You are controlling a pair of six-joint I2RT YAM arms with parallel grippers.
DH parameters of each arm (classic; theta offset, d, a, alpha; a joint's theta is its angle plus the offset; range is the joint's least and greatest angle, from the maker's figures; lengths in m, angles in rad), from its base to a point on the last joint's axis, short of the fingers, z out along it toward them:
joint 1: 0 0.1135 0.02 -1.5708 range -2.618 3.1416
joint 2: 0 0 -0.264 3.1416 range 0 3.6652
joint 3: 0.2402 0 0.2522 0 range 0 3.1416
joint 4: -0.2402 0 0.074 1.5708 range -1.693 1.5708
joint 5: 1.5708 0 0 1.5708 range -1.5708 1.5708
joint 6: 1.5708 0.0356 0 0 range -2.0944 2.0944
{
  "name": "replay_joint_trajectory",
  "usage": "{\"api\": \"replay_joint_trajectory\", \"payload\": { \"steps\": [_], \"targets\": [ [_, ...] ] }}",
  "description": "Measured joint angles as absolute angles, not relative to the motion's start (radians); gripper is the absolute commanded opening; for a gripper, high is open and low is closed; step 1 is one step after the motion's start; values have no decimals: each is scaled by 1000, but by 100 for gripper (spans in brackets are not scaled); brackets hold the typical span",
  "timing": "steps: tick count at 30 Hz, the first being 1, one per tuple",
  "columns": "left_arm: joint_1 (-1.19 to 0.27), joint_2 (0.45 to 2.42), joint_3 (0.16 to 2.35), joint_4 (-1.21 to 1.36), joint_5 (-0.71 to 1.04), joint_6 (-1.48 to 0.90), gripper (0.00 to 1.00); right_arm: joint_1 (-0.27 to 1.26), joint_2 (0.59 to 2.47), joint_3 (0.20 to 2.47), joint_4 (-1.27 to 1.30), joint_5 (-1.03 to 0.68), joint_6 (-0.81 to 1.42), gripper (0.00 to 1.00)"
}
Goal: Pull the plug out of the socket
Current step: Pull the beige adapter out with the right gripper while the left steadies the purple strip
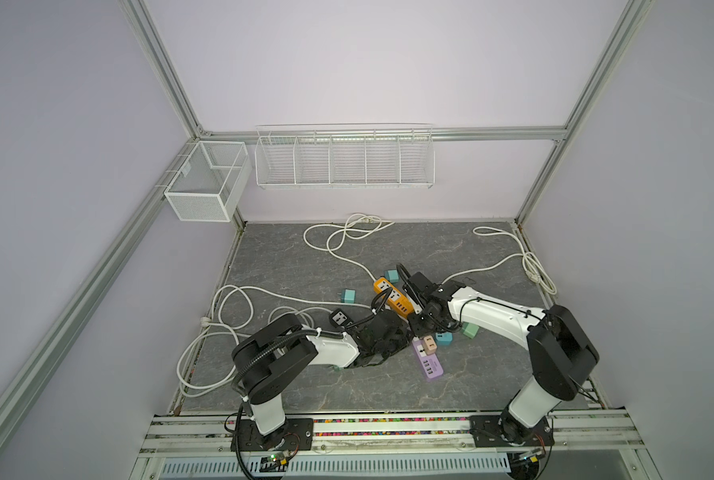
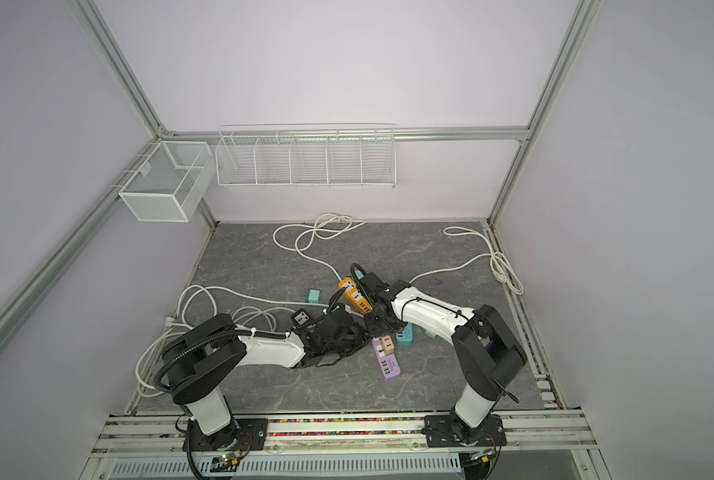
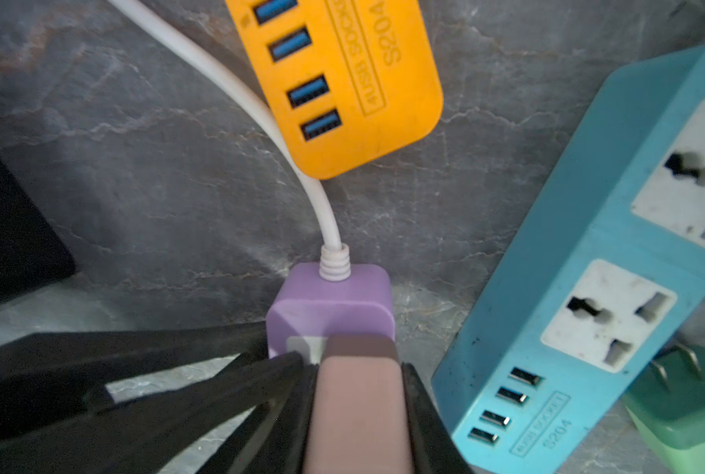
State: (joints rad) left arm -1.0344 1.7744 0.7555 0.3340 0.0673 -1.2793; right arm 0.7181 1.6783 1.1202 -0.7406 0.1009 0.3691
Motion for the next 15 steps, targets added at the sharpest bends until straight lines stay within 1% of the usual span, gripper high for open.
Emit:
{"api": "replay_joint_trajectory", "payload": {
  "steps": [8,15],
  "targets": [
    [-1034,1787,768,342,80,-1282,19,715,1679,1123,-746,99,370,23],
    [-1034,1789,775,329,82,-1283,19,701,1676,1123,-749,103,365,25]
  ]
}}
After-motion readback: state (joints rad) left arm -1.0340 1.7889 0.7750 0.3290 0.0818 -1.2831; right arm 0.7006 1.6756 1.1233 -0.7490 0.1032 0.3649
